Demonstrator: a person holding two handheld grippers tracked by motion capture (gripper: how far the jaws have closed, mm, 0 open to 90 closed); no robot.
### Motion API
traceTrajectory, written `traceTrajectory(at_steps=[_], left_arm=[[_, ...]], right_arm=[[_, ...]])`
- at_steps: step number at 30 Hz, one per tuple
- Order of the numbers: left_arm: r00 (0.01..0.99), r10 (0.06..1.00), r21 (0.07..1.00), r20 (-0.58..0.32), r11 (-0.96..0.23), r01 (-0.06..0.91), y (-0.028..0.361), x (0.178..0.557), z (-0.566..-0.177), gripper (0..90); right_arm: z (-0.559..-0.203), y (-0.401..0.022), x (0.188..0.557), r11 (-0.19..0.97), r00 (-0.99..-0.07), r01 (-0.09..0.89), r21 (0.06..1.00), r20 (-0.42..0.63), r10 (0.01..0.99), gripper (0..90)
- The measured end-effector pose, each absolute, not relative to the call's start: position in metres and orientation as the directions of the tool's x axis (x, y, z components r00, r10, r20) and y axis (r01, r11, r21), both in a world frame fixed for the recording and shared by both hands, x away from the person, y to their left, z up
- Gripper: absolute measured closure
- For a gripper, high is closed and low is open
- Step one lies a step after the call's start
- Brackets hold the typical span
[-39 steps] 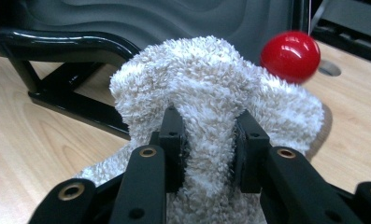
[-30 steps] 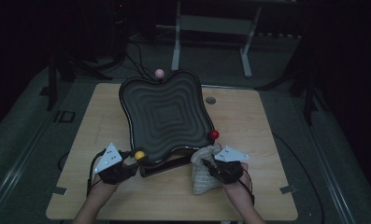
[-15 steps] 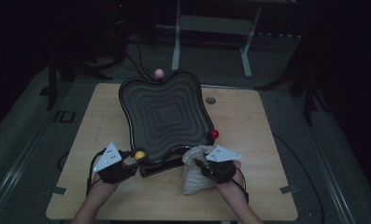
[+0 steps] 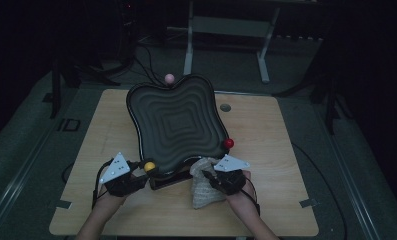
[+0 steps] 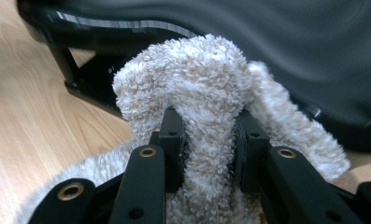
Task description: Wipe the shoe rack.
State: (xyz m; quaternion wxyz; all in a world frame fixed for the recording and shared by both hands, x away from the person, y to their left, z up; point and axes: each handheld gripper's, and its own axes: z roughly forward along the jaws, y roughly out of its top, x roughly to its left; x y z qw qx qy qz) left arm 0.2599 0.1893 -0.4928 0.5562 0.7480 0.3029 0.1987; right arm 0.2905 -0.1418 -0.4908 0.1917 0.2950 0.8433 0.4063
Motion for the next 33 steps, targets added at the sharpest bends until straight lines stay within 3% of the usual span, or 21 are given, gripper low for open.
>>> traceTrajectory(at_steps=[33], left_arm=[[0.753,0.656,0.951,-0.053,-0.196,0.238,0.192,0.262,-0.493,60.3]], right_arm=[[-0.482,-0.104,0.300,0.467,-0.789,0.334,0.819,-0.028,0.613,69.9]])
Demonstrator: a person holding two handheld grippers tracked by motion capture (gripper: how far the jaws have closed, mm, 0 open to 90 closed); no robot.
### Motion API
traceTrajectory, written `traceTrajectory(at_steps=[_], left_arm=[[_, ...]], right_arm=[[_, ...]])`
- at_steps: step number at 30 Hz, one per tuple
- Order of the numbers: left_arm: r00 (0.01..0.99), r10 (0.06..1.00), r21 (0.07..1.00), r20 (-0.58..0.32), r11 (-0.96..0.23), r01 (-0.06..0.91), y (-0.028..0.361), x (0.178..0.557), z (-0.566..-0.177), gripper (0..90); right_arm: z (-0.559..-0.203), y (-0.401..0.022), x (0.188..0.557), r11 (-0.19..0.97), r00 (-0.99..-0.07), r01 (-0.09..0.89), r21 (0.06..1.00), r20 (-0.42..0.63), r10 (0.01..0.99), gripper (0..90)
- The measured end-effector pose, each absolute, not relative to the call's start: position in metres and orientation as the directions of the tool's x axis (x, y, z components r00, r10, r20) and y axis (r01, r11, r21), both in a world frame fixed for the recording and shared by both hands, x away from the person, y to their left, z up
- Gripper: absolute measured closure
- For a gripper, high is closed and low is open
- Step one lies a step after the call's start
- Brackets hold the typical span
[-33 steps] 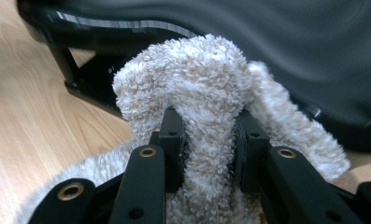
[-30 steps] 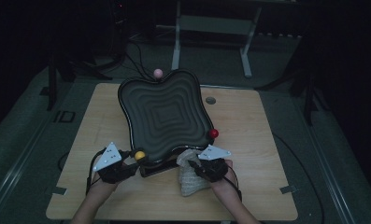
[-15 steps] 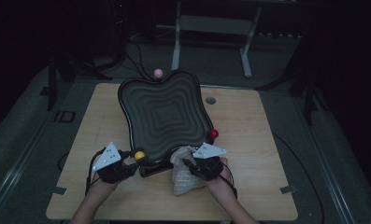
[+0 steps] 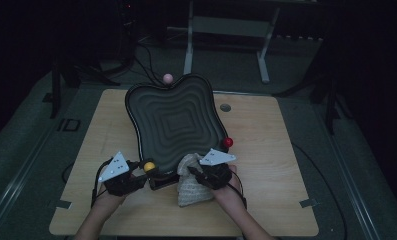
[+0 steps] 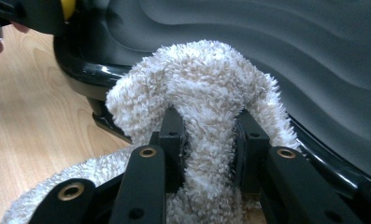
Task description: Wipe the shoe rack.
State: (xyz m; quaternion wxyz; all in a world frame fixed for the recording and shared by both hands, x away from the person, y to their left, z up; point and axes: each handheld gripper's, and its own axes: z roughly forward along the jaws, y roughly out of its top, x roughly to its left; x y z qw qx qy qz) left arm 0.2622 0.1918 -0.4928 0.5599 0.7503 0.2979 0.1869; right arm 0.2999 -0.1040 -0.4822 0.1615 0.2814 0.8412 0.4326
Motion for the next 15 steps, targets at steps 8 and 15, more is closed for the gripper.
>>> traceTrajectory(at_steps=[8,15], left_arm=[[0.753,0.656,0.951,-0.053,-0.197,0.238,0.192,0.262,-0.493,60.3],[0.753,0.656,0.951,-0.056,-0.194,0.240,0.192,0.262,-0.493,60.3]], right_arm=[[-0.477,-0.099,0.294,0.461,-0.805,0.329,0.824,-0.010,0.593,69.8],[-0.495,-0.089,0.292,0.498,-0.813,0.341,0.797,-0.015,0.581,69.7]])
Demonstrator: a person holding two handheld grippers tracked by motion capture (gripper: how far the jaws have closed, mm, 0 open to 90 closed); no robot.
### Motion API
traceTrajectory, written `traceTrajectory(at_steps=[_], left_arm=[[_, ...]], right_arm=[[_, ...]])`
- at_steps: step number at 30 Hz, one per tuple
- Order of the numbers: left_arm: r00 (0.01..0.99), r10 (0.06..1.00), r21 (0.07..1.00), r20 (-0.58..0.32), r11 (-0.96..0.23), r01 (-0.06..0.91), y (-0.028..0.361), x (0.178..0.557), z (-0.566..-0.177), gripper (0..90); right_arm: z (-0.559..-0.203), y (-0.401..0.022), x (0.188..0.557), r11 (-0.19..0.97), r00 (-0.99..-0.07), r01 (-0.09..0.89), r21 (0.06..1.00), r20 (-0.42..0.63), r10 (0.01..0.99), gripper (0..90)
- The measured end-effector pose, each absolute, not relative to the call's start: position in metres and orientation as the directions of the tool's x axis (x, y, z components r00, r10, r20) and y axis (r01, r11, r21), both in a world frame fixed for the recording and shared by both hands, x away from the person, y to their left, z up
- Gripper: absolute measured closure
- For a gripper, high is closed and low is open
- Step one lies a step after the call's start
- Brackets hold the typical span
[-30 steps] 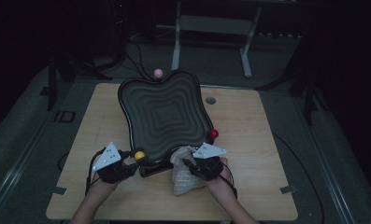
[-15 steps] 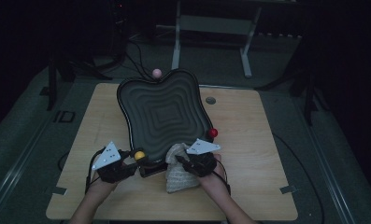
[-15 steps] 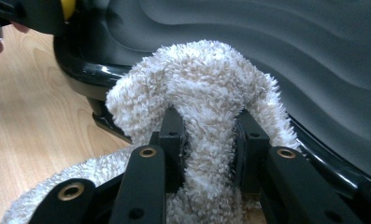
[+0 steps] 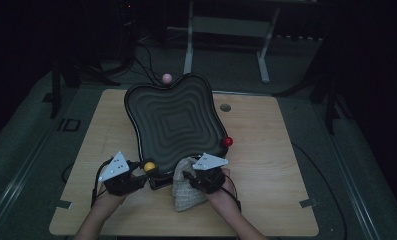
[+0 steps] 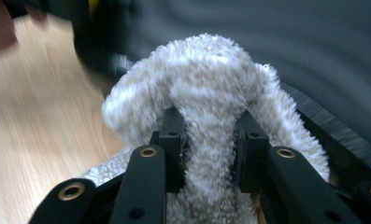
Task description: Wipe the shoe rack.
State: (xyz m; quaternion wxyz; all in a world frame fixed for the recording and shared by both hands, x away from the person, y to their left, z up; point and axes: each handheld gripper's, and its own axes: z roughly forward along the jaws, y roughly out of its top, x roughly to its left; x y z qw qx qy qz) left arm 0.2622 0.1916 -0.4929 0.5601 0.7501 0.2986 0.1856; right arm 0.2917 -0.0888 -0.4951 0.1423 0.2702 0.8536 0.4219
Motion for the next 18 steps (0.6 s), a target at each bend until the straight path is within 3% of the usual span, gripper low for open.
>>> traceTrajectory(at_steps=[6,12,18], left_arm=[[0.754,0.654,0.950,-0.054,-0.198,0.240,0.191,0.262,-0.492,60.3],[0.751,0.658,0.951,-0.054,-0.197,0.240,0.191,0.262,-0.493,60.3],[0.752,0.657,0.950,-0.055,-0.198,0.242,0.191,0.262,-0.492,60.3]], right_arm=[[-0.471,-0.087,0.278,0.469,-0.833,0.288,0.835,-0.023,0.553,69.6],[-0.490,-0.077,0.277,0.510,-0.841,0.301,0.806,-0.028,0.541,69.4],[-0.476,-0.074,0.270,0.487,-0.850,0.267,0.831,-0.035,0.525,69.4]])
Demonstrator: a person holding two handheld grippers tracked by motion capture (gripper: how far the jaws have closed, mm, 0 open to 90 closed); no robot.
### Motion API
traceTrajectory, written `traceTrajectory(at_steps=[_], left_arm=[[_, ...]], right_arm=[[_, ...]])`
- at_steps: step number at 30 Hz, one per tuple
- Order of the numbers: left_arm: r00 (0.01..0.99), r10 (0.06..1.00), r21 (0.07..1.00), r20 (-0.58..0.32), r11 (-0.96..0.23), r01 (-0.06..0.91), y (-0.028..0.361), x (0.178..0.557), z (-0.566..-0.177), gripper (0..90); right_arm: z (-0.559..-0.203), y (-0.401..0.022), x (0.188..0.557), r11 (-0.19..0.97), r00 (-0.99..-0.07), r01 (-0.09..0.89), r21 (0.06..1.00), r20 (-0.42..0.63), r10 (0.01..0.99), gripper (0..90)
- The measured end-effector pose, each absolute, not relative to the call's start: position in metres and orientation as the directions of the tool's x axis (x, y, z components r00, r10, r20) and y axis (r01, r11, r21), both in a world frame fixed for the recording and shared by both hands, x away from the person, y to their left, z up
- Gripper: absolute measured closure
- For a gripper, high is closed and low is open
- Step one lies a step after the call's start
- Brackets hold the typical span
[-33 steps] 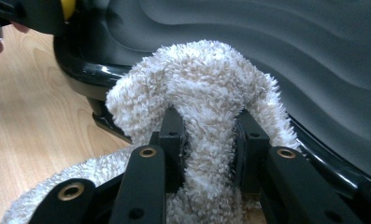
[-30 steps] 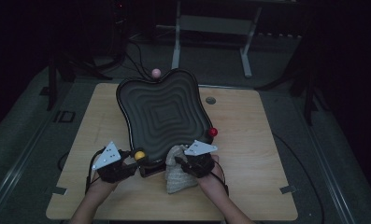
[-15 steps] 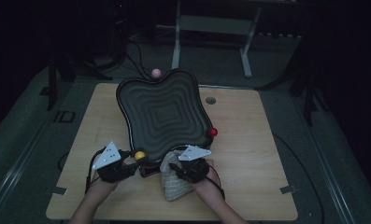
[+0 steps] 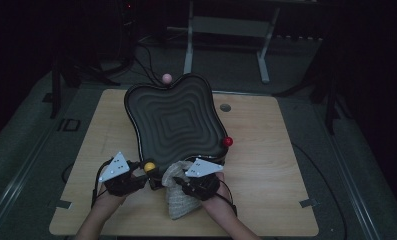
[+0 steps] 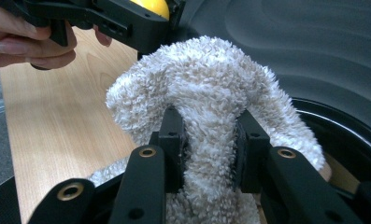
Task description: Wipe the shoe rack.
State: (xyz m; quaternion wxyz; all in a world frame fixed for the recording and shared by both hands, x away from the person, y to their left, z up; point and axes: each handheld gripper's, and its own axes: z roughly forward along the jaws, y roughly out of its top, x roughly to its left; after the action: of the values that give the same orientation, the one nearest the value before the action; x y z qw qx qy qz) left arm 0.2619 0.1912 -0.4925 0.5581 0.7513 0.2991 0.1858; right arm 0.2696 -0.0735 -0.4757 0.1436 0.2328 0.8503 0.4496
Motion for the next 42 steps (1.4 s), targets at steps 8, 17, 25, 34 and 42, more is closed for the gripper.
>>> traceTrajectory(at_steps=[8,17,25,34,42], left_arm=[[0.749,0.661,0.950,-0.054,-0.196,0.242,0.191,0.261,-0.493,60.3],[0.746,0.663,0.950,-0.054,-0.196,0.243,0.191,0.261,-0.492,60.3],[0.748,0.662,0.949,-0.056,-0.197,0.246,0.191,0.261,-0.492,60.3],[0.748,0.661,0.948,-0.058,-0.199,0.249,0.190,0.260,-0.492,60.3],[0.752,0.657,0.948,-0.060,-0.198,0.248,0.191,0.261,-0.492,60.3]], right_arm=[[-0.484,-0.065,0.264,0.523,-0.867,0.271,0.808,-0.032,0.498,69.4],[-0.497,-0.053,0.261,0.542,-0.884,0.274,0.795,-0.013,0.467,69.7],[-0.491,-0.039,0.257,0.558,-0.907,0.234,0.796,-0.028,0.420,69.9],[-0.489,-0.033,0.256,0.553,-0.916,0.231,0.801,-0.013,0.401,69.8],[-0.489,-0.044,0.258,0.578,-0.908,0.242,0.779,-0.029,0.419,69.8]])
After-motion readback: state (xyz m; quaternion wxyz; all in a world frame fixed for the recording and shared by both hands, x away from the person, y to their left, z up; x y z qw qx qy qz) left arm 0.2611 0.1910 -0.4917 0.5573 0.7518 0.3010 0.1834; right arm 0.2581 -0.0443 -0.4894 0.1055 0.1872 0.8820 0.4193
